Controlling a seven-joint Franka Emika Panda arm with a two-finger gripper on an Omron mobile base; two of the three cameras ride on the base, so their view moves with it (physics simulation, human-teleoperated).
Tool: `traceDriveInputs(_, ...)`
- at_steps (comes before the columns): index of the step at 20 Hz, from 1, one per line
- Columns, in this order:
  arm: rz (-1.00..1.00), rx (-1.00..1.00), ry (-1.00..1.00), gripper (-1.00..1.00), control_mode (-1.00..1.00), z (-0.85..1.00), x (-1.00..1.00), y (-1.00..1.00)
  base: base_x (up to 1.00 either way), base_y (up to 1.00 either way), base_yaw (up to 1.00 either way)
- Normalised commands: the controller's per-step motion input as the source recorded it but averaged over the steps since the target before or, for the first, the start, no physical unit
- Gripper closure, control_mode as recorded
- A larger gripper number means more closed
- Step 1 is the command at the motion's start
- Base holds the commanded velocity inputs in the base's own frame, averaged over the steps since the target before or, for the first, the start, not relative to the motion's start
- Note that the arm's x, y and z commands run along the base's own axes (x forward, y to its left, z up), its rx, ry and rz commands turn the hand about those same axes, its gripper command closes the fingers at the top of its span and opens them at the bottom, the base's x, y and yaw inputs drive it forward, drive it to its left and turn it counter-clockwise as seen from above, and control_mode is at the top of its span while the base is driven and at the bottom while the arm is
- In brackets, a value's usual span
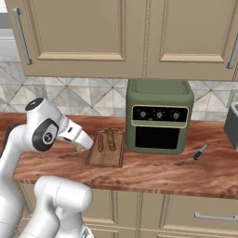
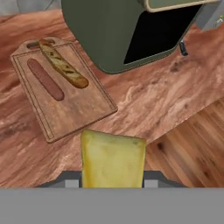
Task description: Retrieve the sausage and cheese from the fridge and place them on the cutting board on the counter.
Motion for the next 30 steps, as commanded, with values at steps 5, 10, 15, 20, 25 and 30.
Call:
traceDriveInputs(5,-0.17,-0.02,0.01,1.0,-1.0,-0.34,0.31,0.03,0.0,0.0,0.0)
traceDriveInputs(10,-0.02,0.01,0.0,1.0,-1.0,-0.4,0.26,-0.07,0.0,0.0,0.0)
traceDriveInputs(15,-0.01,0.01,0.0,1.0,-1.0,-0.45,0.26,-0.1,0.0,0.0,0.0)
traceDriveInputs(20,-0.07,0.09,-0.02,1.0,-1.0,-0.39,0.27,-0.14,0.0,0.0,0.0)
traceDriveInputs(25,-0.04,0.26,-0.07,1.0,-1.0,-0.27,0.15,-0.07,0.0,0.0,0.0)
traceDriveInputs(30,-0.09,0.16,-0.03,1.0,-1.0,-0.18,0.31,-0.05,0.0,0.0,0.0)
